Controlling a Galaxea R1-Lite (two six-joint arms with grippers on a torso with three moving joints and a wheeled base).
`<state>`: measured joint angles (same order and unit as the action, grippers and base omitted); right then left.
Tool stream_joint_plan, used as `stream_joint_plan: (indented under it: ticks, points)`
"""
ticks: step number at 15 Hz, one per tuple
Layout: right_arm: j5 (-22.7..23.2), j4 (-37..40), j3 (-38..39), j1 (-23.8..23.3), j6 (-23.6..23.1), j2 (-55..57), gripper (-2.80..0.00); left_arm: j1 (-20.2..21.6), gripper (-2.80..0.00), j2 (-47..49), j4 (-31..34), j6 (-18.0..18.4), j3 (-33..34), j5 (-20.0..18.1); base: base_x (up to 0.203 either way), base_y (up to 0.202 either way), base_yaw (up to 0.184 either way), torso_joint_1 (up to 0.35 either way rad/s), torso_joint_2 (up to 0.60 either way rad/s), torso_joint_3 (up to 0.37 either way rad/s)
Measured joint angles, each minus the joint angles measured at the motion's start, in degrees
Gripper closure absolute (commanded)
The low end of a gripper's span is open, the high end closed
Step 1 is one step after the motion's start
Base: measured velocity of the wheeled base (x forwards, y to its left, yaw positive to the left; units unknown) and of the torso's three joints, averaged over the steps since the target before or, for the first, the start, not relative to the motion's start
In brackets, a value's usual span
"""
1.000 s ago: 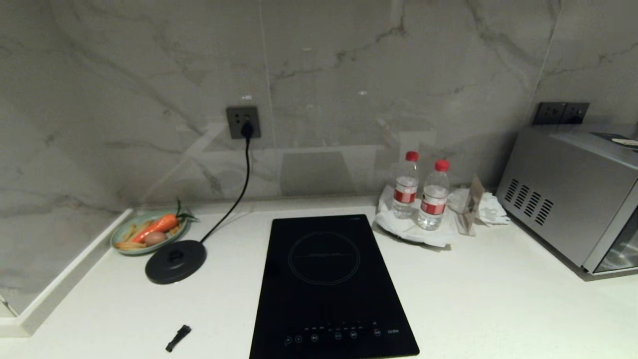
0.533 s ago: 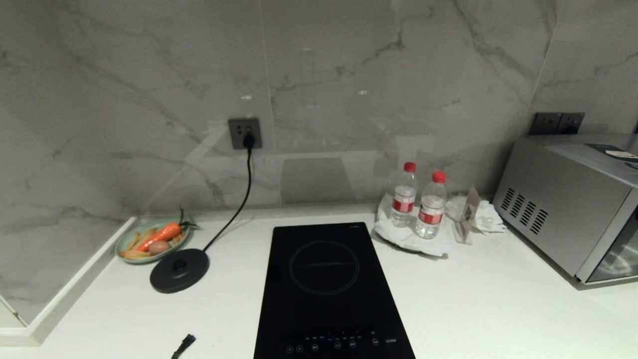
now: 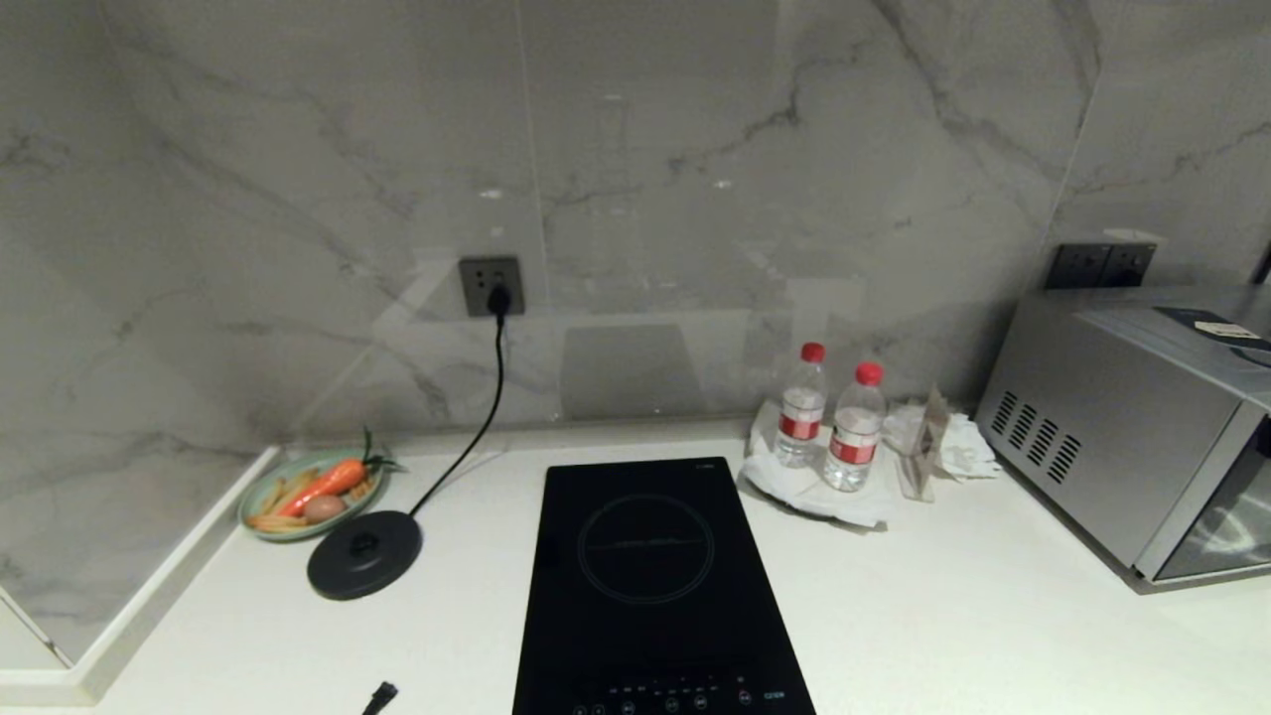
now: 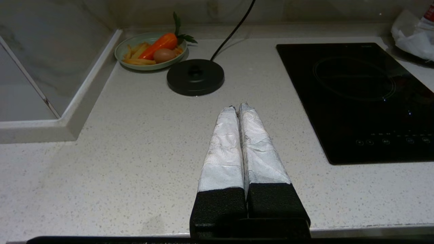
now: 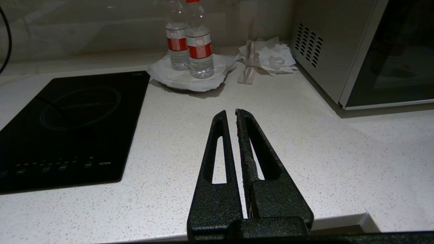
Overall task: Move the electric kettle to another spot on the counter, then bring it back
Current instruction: Grab the kettle
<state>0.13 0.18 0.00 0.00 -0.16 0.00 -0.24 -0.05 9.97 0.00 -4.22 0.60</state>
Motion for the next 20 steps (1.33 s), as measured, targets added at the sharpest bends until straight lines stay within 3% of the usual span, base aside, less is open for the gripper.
stream_joint_plan:
  ticks: [20]
  points:
    - [-0.08, 0.0, 0.0, -0.05, 0.05, 0.0, 0.0, -0.02, 0.0, 0.0, -0.02, 0.0, 0.0, 0.0, 0.0, 0.0, 0.0, 0.018, -0.04, -0.023]
